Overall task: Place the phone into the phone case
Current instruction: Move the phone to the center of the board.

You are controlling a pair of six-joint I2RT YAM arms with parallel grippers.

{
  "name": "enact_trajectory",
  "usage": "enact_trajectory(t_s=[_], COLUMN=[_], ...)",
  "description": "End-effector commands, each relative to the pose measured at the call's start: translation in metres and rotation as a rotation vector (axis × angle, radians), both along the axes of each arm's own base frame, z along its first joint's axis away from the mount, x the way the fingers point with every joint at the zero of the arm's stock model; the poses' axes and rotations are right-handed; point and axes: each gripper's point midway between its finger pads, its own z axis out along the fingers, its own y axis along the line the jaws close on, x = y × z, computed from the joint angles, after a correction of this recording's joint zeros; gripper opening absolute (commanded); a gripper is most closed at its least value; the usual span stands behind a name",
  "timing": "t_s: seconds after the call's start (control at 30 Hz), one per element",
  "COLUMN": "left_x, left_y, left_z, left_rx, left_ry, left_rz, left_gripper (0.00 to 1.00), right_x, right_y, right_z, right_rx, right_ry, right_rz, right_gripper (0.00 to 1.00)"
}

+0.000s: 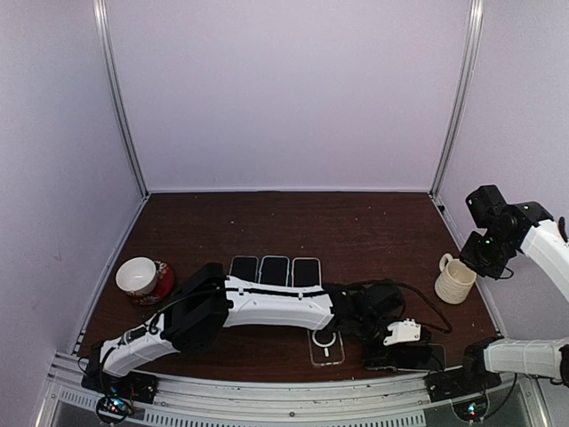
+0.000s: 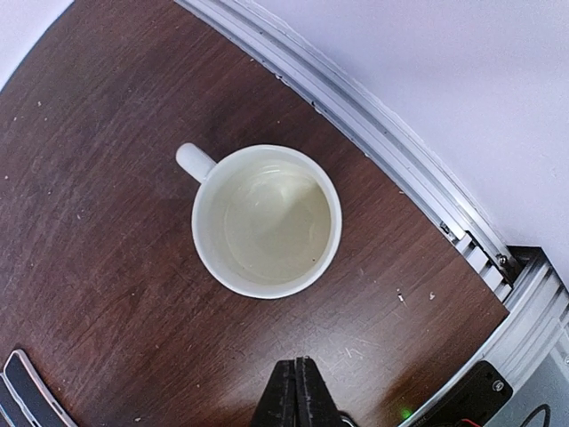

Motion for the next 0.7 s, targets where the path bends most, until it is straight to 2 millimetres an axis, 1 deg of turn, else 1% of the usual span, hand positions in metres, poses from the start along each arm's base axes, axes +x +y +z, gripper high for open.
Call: enact_trajectory(t_s=[0.0,0.07,0.1,0.2,0.27,0.37,0.43,0.5,0.53,0.57,0.6,0.63,0.67], left_x=[0.015,0.027,0.037,0.074,0.098,0.124,0.14,0.151,0.158,0.166,0.173,0.179,0.184], left_y=[0.036,0.045,0.051,0.074,0.086,0.096,0.1,0.101,0.101,0.098,0.097,0.096,0.093], left_z=[-0.033,-0.031,-0.03,-0.031,-0.031,-0.027,-0.024,-0.021,-0.017,-0.01,-0.003,0.005,0.016], left_rx=[0.151,0.161,0.168,0.194,0.202,0.182,0.155,0.12,0.099,0.078,0.056,0.032,0.003], left_ry=[-0.102,-0.114,-0.116,-0.141,-0.143,-0.148,-0.167,-0.184,-0.193,-0.196,-0.187,-0.186,-0.193], left_rz=[0.018,0.025,0.035,0.079,0.1,0.091,0.063,0.024,0.022,0.039,0.044,0.05,0.063], left_gripper=[0.69,0.66,0.65,0.63,0.61,0.61,0.6,0.61,0.62,0.67,0.74,0.84,0.89], right_x=[0.008,0.016,0.021,0.027,0.027,0.028,0.03,0.03,0.03,0.03,0.031,0.032,0.032], right_y=[0.007,0.022,0.031,0.051,0.053,0.062,0.073,0.083,0.088,0.094,0.1,0.105,0.109], right_z=[0.013,0.01,0.01,0.007,0.009,0.009,0.009,0.008,0.007,0.007,0.006,0.006,0.005], right_rx=[0.011,0.064,0.094,0.153,0.147,0.168,0.188,0.192,0.19,0.192,0.193,0.194,0.193], right_ry=[-0.022,-0.011,-0.01,0.015,0.042,0.057,0.058,0.07,0.08,0.09,0.1,0.111,0.127], right_rz=[0.084,0.172,0.221,0.342,0.384,0.435,0.486,0.533,0.559,0.591,0.625,0.654,0.681], right_gripper=[0.08,0.1,0.1,0.1,0.1,0.11,0.11,0.11,0.12,0.14,0.18,0.25,0.32])
